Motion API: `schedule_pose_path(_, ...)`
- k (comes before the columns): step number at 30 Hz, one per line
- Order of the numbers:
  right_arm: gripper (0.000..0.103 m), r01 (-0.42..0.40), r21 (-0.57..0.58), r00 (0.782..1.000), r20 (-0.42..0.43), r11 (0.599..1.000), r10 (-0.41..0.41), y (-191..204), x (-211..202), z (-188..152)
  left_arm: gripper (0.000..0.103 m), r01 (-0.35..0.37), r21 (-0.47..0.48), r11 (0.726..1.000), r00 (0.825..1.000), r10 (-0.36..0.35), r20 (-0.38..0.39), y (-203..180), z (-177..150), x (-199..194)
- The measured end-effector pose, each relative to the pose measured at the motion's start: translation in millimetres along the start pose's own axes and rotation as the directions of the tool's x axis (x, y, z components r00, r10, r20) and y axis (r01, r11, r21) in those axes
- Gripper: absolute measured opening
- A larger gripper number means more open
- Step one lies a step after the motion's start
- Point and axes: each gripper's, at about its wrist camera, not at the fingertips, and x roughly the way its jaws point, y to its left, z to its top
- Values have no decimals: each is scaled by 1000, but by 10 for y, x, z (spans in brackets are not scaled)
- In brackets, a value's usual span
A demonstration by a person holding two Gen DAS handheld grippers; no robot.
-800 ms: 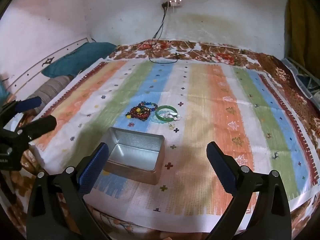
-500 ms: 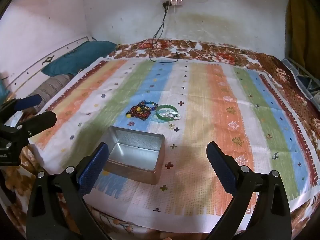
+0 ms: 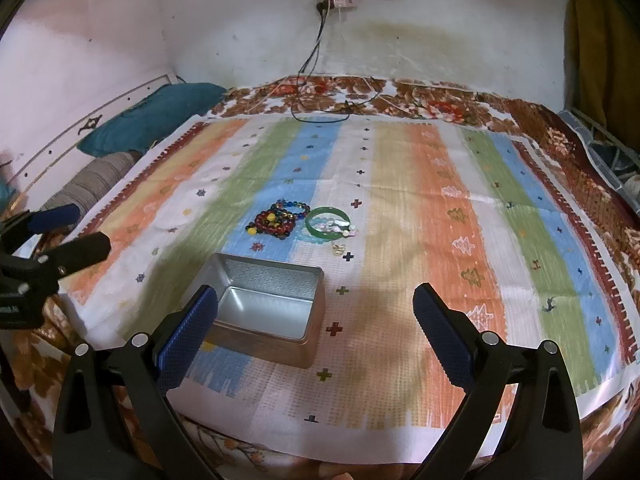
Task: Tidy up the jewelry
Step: 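Move both tools forward toward the jewelry pile beyond the silver tin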
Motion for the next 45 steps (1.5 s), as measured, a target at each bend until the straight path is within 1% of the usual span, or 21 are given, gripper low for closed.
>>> schedule_pose_path(2, 99, 1, 1, 1000, -1, 1000, -1, 8, -7, 13, 97, 3, -12, 1000, 1000, -3, -12, 16, 0, 10)
schedule_pose_path(5, 99, 0, 1, 1000, -2, 1000, 0, 6, -6, 17, 97, -30, -2, 1000, 999, 30, -26, 6, 30, 60)
schedule_pose_path(9, 99, -1, 4, 1000, -3, 1000, 1, 0, -4, 15, 97, -25, 19, 1000, 999, 26, -29, -37, 9, 68)
schedule_pose_path(13, 99, -3, 7, 1000, -3, 1000, 3, -3, -4, 20, 97, 1, 15, 1000, 999, 0, -44, -48, -11, 81)
schedule_pose_path(16, 99, 9, 9, 1000, -10, 1000, -9, -1, 4, 12, 97, -19, 30, 999, 999, 20, -28, -89, -24, 60)
schedule_pose_path(21, 99, 7, 24, 1000, -13, 1000, -6, -21, -1, 10, 97, 4, -1, 1000, 998, -4, -55, 8, 2, 100)
schedule_pose_path(25, 99, 0, 21, 1000, -16, 1000, 0, -27, 11, 10, 97, 22, -17, 1000, 998, -23, -52, 58, 23, 109)
schedule_pose_path(32, 99, -8, 7, 1000, -28, 1000, 8, 14, 28, 10, 97, 26, -7, 1000, 998, -27, -59, 47, 34, 139)
schedule_pose_path(36, 99, -4, 11, 999, -42, 1000, 4, 2, 59, 21, 97, 5, -16, 1000, 998, -6, -64, 57, 23, 168)
schedule_pose_path(40, 99, -1, 19, 998, -56, 1000, 2, -18, 94, 38, 97, 2, -44, 999, 996, -6, -92, 113, 26, 217)
schedule_pose_path(45, 99, -1, 22, 997, -75, 1000, 3, -16, 138, 46, 97, 2, -38, 999, 993, -7, -114, 105, 35, 285)
